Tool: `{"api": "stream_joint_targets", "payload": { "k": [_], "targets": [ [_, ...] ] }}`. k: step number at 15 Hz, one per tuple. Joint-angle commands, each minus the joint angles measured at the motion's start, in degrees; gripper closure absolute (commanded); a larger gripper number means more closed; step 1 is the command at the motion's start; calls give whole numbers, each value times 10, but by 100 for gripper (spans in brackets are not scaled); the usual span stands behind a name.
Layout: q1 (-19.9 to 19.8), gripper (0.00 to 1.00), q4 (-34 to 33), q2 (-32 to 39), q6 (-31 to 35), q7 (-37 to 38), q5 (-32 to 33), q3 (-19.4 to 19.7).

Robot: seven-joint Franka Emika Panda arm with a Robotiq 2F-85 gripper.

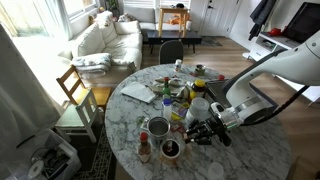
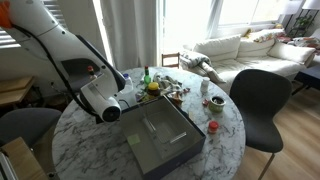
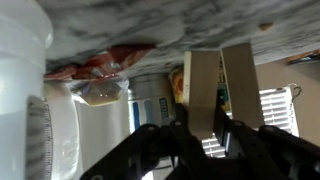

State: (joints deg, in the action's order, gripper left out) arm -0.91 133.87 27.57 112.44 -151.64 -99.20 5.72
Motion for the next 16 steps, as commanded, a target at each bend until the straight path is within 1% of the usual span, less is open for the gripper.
{"api": "stream_joint_targets", "payload": {
  "k": [1,6,16],
  "targets": [
    [-4,92,-5,22,-31,-36,3,-2],
    [-4,92,-7,30,-28,-54,3,5],
    [-5,92,13,21,-21,-32,39,17]
  ]
}}
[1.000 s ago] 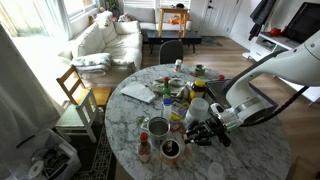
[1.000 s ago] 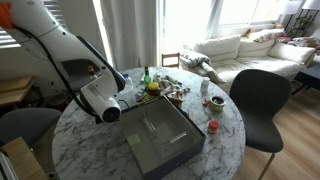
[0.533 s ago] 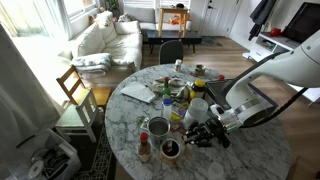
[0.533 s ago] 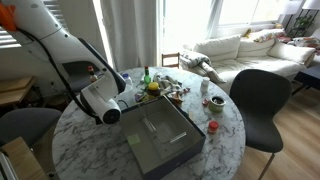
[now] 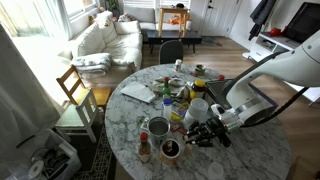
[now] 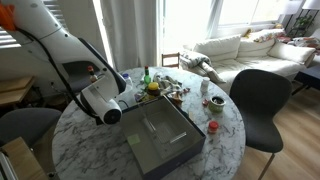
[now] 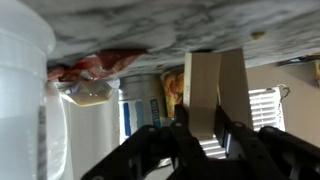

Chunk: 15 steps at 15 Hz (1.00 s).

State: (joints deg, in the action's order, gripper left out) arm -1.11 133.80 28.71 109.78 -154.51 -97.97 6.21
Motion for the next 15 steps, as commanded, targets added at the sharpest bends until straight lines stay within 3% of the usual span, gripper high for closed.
{"api": "stream_joint_targets", "payload": {
  "k": [1,11,15],
  "targets": [
    [-4,92,15,9,7,0,31,13],
    [-8,92,24,3,18,19,52,22],
    [-11,92,22,-3,14,-21,22,18]
  ]
}}
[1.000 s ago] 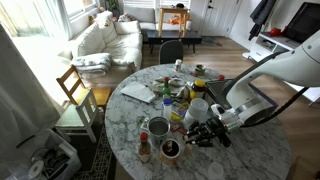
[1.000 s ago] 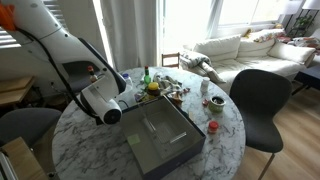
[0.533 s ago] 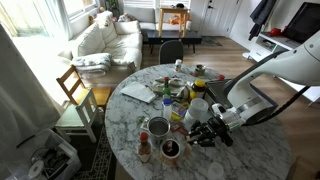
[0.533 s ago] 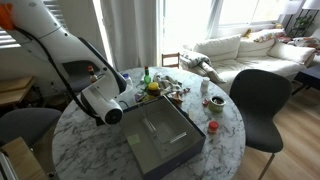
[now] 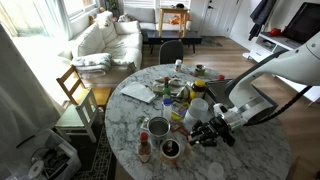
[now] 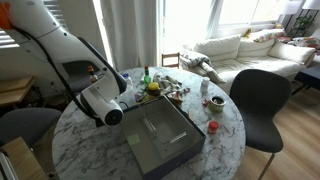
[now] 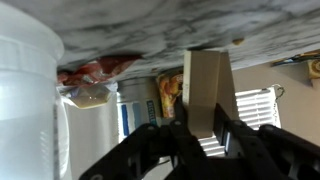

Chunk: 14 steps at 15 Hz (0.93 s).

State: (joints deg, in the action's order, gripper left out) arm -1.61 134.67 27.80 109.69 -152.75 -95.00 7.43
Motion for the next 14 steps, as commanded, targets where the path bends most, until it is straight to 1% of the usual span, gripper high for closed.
{"api": "stream_joint_targets", "payload": {
  "k": [1,6,7,8,12,14],
  "targets": [
    [-3,92,9,9,18,-46,-15,3],
    [-1,92,-7,16,19,-67,-44,-4],
    [0,92,-19,9,20,-46,-44,-3],
    [-2,92,-26,8,14,-43,-50,-3],
    [-4,92,-36,14,2,-54,-62,-5],
    [-2,92,-39,24,2,-53,-57,-7]
  ]
}}
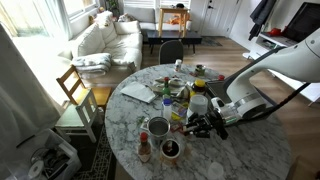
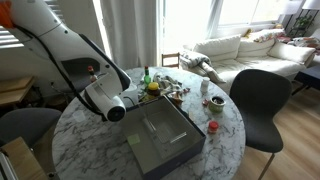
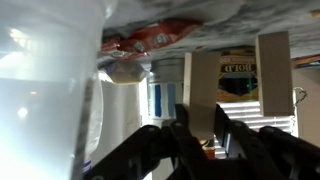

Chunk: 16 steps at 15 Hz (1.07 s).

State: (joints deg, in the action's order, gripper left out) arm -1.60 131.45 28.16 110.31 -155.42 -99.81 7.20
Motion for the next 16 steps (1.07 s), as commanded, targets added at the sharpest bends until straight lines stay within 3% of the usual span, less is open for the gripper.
{"api": "stream_joint_targets", "payload": {
  "k": [1,16],
  "targets": [
    [-1,92,-7,24,-4,-27,-8,-5],
    [-1,92,-20,48,-19,-30,-15,-14]
  ]
}}
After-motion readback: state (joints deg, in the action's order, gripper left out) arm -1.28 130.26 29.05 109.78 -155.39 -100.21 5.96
